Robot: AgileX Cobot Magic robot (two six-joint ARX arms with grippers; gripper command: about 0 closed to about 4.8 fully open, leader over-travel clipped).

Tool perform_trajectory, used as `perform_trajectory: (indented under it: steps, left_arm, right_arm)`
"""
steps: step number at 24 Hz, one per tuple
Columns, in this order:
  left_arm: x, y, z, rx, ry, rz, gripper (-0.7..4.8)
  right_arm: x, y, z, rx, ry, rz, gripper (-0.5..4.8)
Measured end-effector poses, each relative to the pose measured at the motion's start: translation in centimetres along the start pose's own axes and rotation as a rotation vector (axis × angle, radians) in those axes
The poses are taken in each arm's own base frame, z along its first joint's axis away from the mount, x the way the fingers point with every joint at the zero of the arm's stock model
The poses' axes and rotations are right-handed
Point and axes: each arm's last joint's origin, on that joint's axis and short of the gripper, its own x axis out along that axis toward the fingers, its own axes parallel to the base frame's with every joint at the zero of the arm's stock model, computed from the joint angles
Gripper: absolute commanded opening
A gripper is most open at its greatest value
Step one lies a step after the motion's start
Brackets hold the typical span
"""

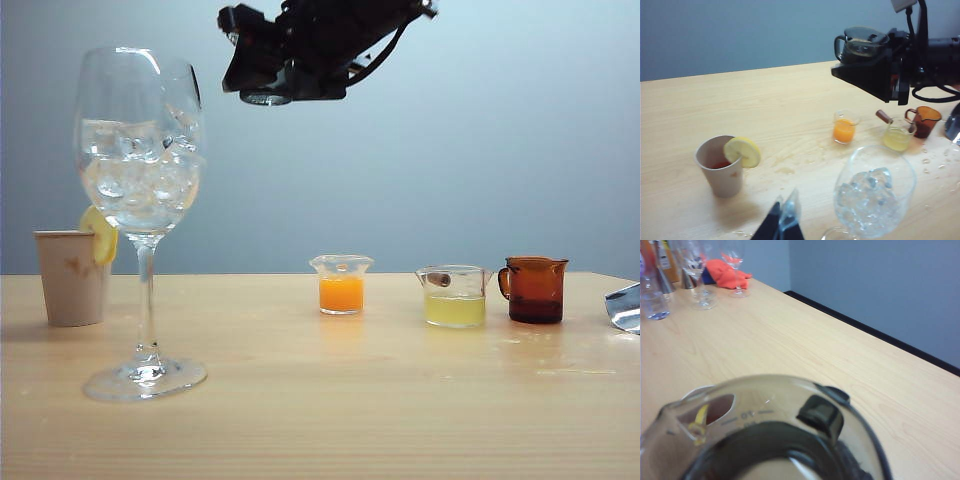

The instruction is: Pick up the first measuring cup from the left, pour the coconut rum inside into the goblet, and finally put the measuring cup back in its original place.

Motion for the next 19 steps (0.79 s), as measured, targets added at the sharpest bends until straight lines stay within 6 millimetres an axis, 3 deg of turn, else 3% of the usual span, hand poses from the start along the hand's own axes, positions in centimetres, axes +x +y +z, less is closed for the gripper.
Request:
perform_trajectory:
  steps: [6,15,19]
  left_arm:
    - [0.0,0.0,0.1,-0.054,-0.007,-0.018,-0.05]
    - [1.3,-0.2,1.4,-0.108,0.062,-0.095,-0.05]
    - [1.9,-0.6,1.8,-0.069,0.105,-0.127,-0.05]
  right_arm:
    - [-1.2,0.5,1.2,-0.01,-0.005,0.06,1.48]
    - [-1.2,1.6,-0.2,-0.026,0.094,0.17,1.48]
    - [-1.2,1.7,-0.5,-0.135,0.091,0.203,1.48]
